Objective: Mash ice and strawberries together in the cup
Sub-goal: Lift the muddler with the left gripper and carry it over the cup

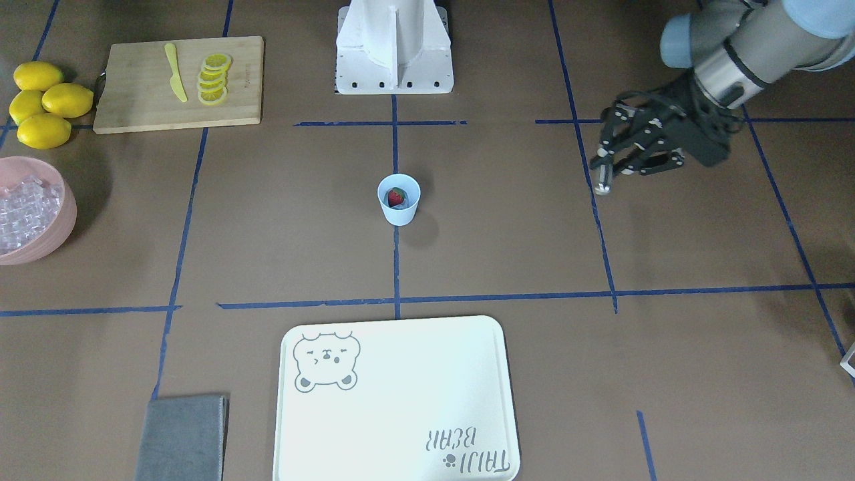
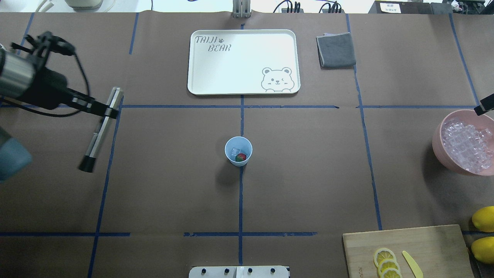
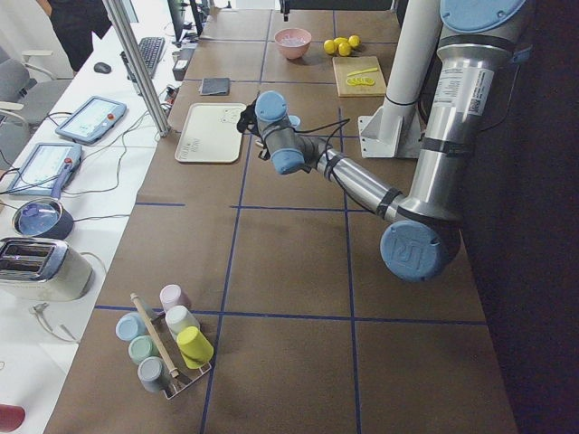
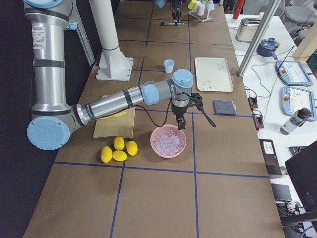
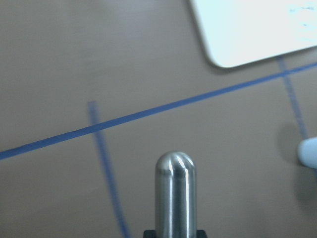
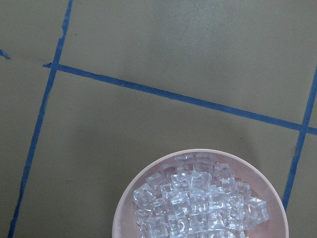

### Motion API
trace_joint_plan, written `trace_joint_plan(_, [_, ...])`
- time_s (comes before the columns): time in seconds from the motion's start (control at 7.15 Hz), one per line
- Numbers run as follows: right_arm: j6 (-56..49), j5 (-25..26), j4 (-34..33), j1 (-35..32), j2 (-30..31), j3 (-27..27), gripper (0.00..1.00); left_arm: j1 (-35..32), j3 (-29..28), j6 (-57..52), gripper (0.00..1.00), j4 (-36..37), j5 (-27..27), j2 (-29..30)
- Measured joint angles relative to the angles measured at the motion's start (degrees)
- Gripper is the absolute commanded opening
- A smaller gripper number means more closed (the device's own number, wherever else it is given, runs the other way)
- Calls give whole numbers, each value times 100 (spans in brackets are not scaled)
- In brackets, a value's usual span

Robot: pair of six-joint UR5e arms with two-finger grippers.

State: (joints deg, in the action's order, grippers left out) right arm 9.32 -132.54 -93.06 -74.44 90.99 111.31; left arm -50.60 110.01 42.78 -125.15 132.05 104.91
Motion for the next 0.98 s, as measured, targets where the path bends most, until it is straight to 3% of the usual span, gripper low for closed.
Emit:
trace_joint_plan(0.28, [0,0,-1,0,-2,-12,100,914,48,-126,0,-137,-1486,886])
trace_joint_plan(0.42, [0,0,-1,-2,-2,-17,100,1257,37,-389,0,-466,-2222,1031])
trace_joint_plan(0.84, [0,0,-2,-11,-2,-6,100,2669,-483,-1063,0,-2353,-5534,1199])
trace_joint_plan(0.98, [0,0,-1,-20,-2,-4,100,2941,-899,-1200,0,-3040,-6253,1346])
